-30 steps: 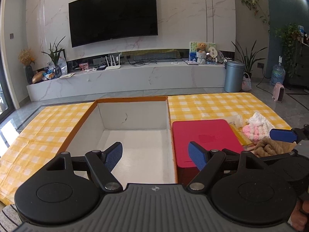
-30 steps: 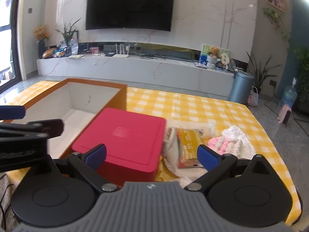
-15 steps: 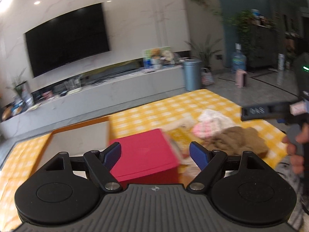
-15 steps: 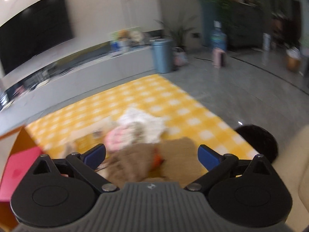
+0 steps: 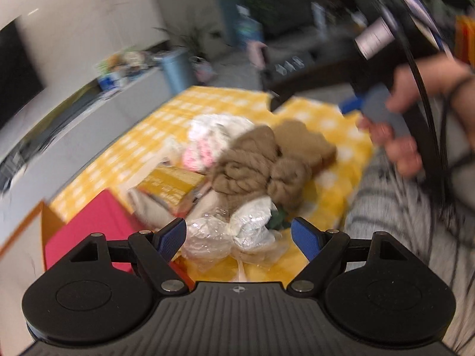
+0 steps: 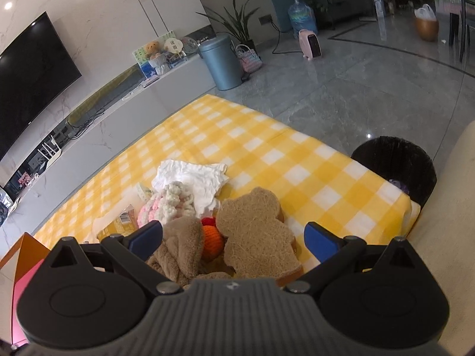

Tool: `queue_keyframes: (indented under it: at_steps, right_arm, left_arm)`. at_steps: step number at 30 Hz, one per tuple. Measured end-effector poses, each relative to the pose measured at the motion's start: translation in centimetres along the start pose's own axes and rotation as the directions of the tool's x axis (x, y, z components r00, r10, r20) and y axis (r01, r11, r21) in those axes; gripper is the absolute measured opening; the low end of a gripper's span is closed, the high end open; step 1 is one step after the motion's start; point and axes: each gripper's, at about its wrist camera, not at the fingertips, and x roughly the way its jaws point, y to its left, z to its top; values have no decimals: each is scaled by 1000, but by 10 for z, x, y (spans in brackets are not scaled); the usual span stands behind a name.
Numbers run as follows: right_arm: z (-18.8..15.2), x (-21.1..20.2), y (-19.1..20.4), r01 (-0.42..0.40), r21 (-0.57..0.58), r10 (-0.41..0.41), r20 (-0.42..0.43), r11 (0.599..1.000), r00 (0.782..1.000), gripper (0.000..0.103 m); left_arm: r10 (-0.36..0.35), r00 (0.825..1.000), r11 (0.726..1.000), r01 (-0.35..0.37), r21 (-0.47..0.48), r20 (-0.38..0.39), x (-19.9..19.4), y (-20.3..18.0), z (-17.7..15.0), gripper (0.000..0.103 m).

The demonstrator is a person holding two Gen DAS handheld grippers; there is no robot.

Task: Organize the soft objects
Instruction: 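Close the left gripper on the cellophane bouquet while the right gripper reaches the brown plush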

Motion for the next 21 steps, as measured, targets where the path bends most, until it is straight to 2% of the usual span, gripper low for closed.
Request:
queue_keyframes:
  at_steps: [2, 4, 6, 9, 13, 18, 21]
  right_arm:
    - [0, 4, 1, 5, 0, -5, -12, 1000, 1000, 100]
    - [0, 9, 2, 7, -7, -7, -30, 1000, 1000, 100]
    - [-1, 11, 4, 3, -18, -3, -40, 1000, 999, 100]
    - [-2, 12, 6, -1, -32, 0, -42, 999, 999, 100]
    - [-2, 14, 6, -7, -34, 5, -51, 999, 999, 100]
    - [-2, 15, 4, -16, -19, 15, -61, 1000, 998, 100]
    - [-2, 16, 2, -22, -14, 22, -64, 1000, 998, 100]
  left_arm:
    - [-13, 998, 995, 19, 96, -55, 12, -3, 4, 94]
    - [-19, 994, 979, 40, 201, -108, 25, -5, 5, 94]
    - [-32, 987, 944, 82, 319, -158, 39, -9, 3, 94]
    - [11, 974, 899, 89, 428, -225, 61, -14, 2, 94]
    - [27, 956, 857, 127, 499, -291, 81, -18, 5, 94]
    - [47, 936, 820, 164, 549, -349, 103, -24, 9, 94]
    - [59, 919, 828, 172, 533, -389, 113, -24, 14, 94]
